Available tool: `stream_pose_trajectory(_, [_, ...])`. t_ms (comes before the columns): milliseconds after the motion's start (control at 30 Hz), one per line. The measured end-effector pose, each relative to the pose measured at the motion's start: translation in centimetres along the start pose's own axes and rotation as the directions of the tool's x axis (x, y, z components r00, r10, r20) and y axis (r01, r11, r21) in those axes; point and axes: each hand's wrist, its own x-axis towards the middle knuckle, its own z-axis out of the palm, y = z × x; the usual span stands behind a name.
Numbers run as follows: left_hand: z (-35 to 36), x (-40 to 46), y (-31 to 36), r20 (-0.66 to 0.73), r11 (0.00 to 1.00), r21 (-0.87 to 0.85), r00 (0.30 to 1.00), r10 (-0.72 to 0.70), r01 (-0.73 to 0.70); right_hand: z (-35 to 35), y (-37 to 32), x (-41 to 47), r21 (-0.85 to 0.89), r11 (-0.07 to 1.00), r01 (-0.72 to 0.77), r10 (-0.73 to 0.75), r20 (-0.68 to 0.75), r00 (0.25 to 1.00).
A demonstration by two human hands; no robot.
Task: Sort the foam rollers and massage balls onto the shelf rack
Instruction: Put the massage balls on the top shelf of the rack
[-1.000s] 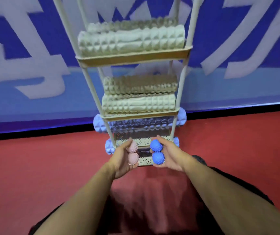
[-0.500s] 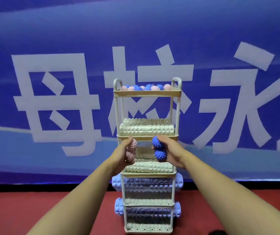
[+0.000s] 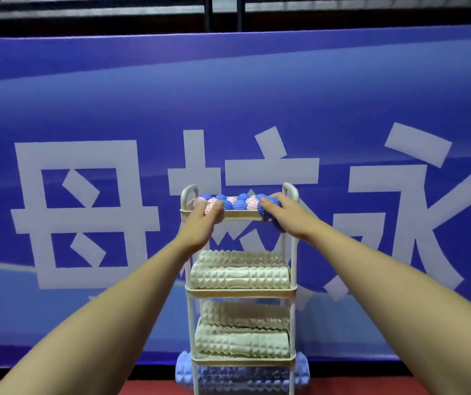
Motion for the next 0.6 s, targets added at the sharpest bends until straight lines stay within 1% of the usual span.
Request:
stream_pose_trajectory(100, [-0.3,4.3,1.8,-0.061,0.979,0.2,0.996,0.057,-0.044,-1.3,-0.9,3.6,-0.208,0.978,0.003,-0.016,-0.057,0.998])
stream_pose_trajectory(167, [-0.4,7.1,2.0,-0.07,0.935,0.348,0.992,0.102,-0.071,-1.5,-0.9,5.8,-0.313,0.95,0.019,-0.029,-0.027,0.999])
stream_pose_trajectory(267, [-0.7,11.2,0.9,-0.021,0.839,0.534,0.99,0.138,-0.106,-1.1,0.0,9.0,-0.5,0.864,0.059,-0.051,0.029,0.998])
stream_pose_trajectory(367, [-0.5,14.1,-1.1,0.039,0.777,0.619,0.993,0.116,-0.115,-0.2,1.3,11.3,-0.571,0.818,0.067,-0.025,0.081,0.996])
stream_pose_trajectory(467, [0.1,15.0,-3.9,0.087,0.722,0.686,0.995,0.038,-0.088,0.7,3.4,12.8,-0.653,0.753,0.083,-0.01,0.114,0.993])
stream_pose_trajectory(533, [0.5,15.3,-5.6,0.101,0.662,0.745,0.995,0.016,-0.086,1.3,4.9,13.0,-0.663,0.745,0.076,-0.016,0.095,0.995])
stream_pose_trajectory(600, [0.8,15.7,-6.2,0.105,0.643,0.762,0.994,-0.003,-0.079,1.5,5.8,13.2,-0.664,0.745,0.072,-0.033,0.071,0.997])
